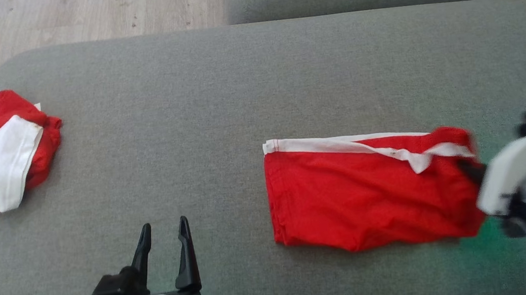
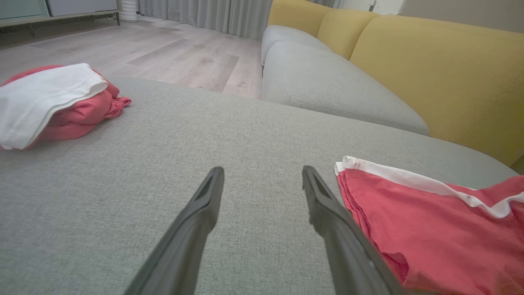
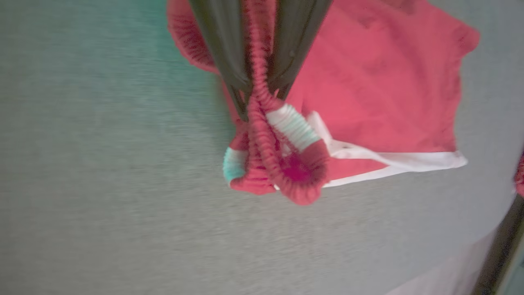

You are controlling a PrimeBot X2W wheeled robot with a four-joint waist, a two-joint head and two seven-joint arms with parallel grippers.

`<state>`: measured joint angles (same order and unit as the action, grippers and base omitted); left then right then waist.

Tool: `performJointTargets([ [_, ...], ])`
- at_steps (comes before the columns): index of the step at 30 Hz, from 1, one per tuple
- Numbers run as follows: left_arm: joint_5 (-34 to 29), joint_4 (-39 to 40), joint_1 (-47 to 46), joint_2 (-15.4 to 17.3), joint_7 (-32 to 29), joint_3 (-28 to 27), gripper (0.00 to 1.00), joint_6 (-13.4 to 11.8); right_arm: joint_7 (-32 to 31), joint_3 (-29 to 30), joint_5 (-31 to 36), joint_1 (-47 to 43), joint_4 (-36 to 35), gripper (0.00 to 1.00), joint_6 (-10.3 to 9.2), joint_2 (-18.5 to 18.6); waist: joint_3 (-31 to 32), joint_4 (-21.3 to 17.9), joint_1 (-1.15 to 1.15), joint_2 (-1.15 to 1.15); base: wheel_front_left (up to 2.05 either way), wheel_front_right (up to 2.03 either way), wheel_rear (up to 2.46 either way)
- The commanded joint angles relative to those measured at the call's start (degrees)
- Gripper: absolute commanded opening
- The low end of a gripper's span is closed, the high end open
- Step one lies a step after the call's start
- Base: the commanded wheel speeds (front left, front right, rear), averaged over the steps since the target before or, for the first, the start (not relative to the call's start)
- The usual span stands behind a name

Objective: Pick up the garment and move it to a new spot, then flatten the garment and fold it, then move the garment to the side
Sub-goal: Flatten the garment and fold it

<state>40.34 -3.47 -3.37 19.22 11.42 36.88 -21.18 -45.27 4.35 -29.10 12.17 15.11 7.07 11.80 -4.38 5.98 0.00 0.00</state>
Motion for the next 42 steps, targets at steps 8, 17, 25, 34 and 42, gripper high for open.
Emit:
performJointTargets([
  [8,-0.39,0.93,-4.18,0.5,0.44,-1.79,1.0,0.47,-1.42,-7.03,-4.53,3.69,-8.94,0.0,0.42,-6.65,-0.1,0.47,0.0,0.0,0.0,0.0,0.0],
  [17,-0.1,-0.18,-4.48,-0.46,0.55,-0.85,1.0,1.25,3.34,-12.3,-7.4,6.74,-2.27,0.0,0.42,-8.89,0.45,4.1,0.0,0.0,0.0,0.0,0.0],
  [25,0.07,-1.65,-4.65,-1.59,0.83,0.15,1.0,2.0,9.84,-18.71,-12.56,10.73,8.95,0.0,0.42,-8.91,1.18,6.88,0.0,0.0,0.0,0.0,0.0],
  [34,0.16,-2.75,-4.41,-2.1,0.97,0.96,1.0,2.27,17.01,-26.26,-21.53,15.67,17.24,1.0,0.42,-8.92,2.38,7.33,0.0,0.0,0.0,0.0,0.0],
  [42,-0.32,-2.17,-4.32,-1.34,0.81,1.34,1.0,1.95,27.04,-31.19,-19.59,19.36,16.99,1.0,0.42,-8.92,3.91,4.67,0.0,0.0,0.0,0.0,0.0],
])
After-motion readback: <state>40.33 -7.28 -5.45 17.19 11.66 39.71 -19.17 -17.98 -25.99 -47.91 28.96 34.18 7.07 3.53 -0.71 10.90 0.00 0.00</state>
